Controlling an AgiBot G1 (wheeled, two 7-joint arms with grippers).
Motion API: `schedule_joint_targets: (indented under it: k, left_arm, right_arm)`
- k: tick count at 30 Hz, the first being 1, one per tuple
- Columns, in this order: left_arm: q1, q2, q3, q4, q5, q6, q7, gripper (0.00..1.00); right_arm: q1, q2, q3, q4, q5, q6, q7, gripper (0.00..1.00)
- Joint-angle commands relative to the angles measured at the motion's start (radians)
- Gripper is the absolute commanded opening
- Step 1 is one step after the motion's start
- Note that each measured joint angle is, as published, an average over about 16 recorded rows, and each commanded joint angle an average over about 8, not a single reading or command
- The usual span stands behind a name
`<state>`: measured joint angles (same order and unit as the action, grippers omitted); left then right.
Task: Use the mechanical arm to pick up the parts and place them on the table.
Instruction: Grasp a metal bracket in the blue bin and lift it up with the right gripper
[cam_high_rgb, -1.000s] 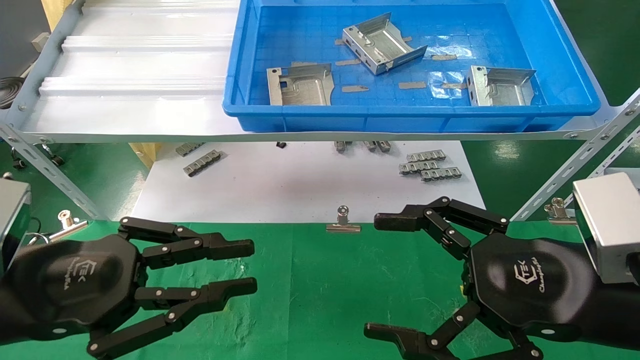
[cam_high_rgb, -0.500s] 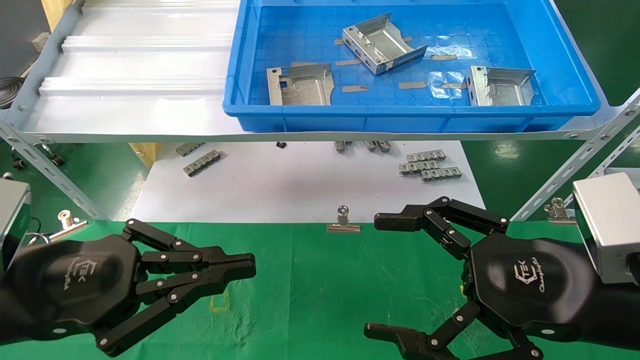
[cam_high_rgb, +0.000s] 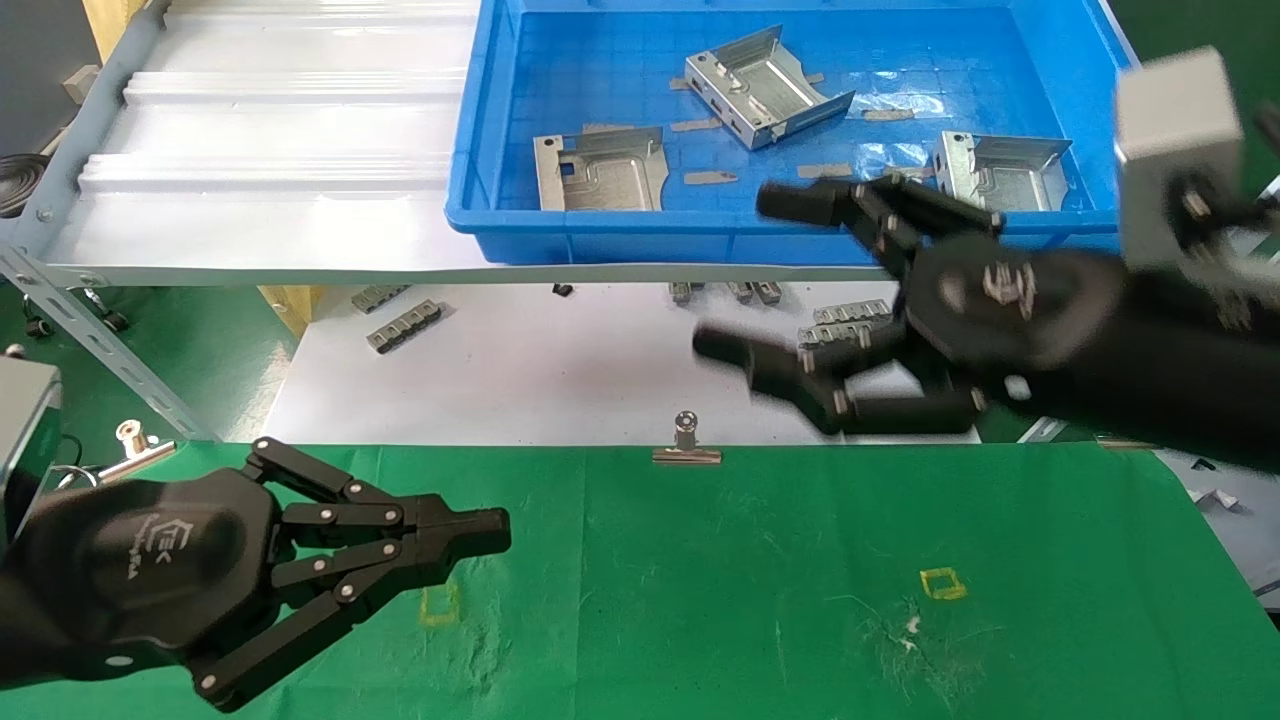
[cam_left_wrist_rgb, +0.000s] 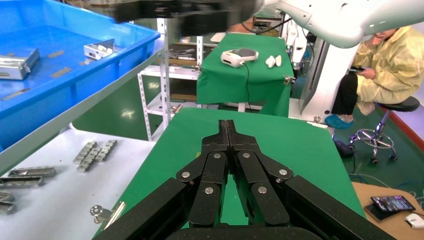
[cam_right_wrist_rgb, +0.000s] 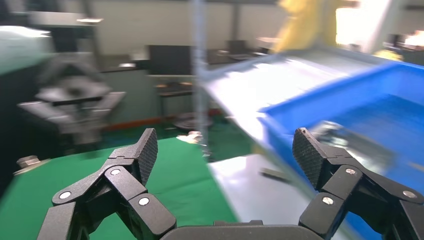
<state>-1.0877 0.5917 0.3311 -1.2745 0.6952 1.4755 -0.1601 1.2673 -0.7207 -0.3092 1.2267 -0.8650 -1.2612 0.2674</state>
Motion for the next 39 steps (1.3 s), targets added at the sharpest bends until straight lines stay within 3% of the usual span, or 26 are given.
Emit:
schedule_joint_targets:
  k: [1,11,17,18,25,26,39]
  left_arm:
    - [0.0,0.0,0.0,0.0,0.0,0.0,0.0,0.0]
    - [0.0,0.0,0.0,0.0,0.0,0.0,0.0,0.0]
    - [0.0,0.0,0.0,0.0,0.0,0.0,0.0,0.0]
    - [0.0,0.0,0.0,0.0,0.0,0.0,0.0,0.0]
    - [0.0,0.0,0.001,0.0,0.0,0.0,0.0,0.0]
    - [0.0,0.0,0.001,0.0,0.0,0.0,0.0,0.0]
    - [0.0,0.0,0.001,0.0,-0.001,0.0,0.0,0.0]
  right_arm:
    - [0.03,-0.02,-0.009,-0.014,-0.026,0.04,0.017,1.0]
    - [0.282,-0.19,-0.154,-0.183,-0.335,0.311,0.196,1.0]
    - [0.438,-0.322,-0.275,-0.343,-0.558,0.429,0.34,1.0]
    - [0.46,-0.344,-0.294,-0.372,-0.592,0.445,0.363,0.94]
    - [0.571,-0.473,-0.391,-0.572,-0.77,0.51,0.468,0.08]
    - [0.582,-0.487,-0.401,-0.598,-0.787,0.516,0.476,0.01]
    - [0.663,-0.588,-0.439,-0.801,-0.853,0.55,0.454,0.0]
